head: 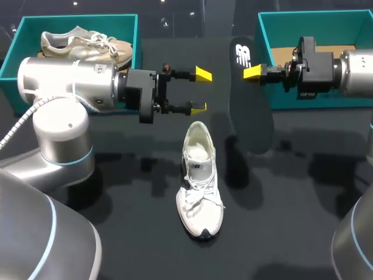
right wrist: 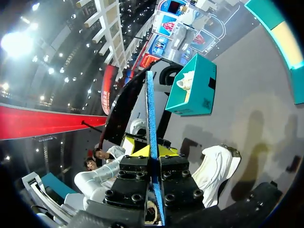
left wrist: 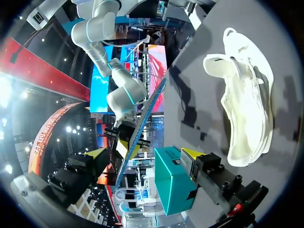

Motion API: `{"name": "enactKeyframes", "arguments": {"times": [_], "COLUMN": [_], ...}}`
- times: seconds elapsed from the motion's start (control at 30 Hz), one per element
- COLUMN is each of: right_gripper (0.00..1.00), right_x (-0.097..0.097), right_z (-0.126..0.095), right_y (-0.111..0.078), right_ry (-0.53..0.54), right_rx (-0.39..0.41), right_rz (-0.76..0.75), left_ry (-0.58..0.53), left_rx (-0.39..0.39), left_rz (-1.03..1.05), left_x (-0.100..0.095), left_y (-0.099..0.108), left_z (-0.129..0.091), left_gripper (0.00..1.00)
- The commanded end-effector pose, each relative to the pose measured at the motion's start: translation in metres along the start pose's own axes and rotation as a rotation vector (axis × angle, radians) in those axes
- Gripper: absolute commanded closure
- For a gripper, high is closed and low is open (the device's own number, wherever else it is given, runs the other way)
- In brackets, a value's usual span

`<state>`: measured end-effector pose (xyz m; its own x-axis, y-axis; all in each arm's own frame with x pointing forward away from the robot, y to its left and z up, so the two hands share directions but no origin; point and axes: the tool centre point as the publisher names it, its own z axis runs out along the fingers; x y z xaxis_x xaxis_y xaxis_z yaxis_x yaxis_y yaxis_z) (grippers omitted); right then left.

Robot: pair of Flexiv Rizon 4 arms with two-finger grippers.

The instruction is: Take the shoe out of the shoebox, open the shoe tongue, remove and reinsert the insole, then place the shoe into the shoebox

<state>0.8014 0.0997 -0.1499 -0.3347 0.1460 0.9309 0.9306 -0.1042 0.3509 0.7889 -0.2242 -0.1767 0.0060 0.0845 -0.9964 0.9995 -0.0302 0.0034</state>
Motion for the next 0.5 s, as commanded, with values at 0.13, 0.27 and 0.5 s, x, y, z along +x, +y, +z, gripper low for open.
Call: {"name": "enactKeyframes", "arguments": {"times": [0.13,0.27,0.5], "right_gripper": [1.00,1.00,1.00], "right_x": [-0.003,-0.012,-0.021], "right_z": [0.006,0.019,0.033], "right_y": [0.003,0.009,0.011], "right_ry": [-0.007,0.010,0.051], "right_rx": [0.021,0.058,0.073], "right_rz": [0.029,0.170,0.253], "left_ry": [0.008,-0.016,-0.050], "left_rx": [-0.019,-0.017,-0.022], "left_rz": [-0.007,-0.009,0.015], "left_x": [0.002,0.004,0.004], "left_y": [0.003,0.007,0.008], "left_z": [0.009,0.018,0.026], "left_gripper": [0.00,0.00,0.00]}}
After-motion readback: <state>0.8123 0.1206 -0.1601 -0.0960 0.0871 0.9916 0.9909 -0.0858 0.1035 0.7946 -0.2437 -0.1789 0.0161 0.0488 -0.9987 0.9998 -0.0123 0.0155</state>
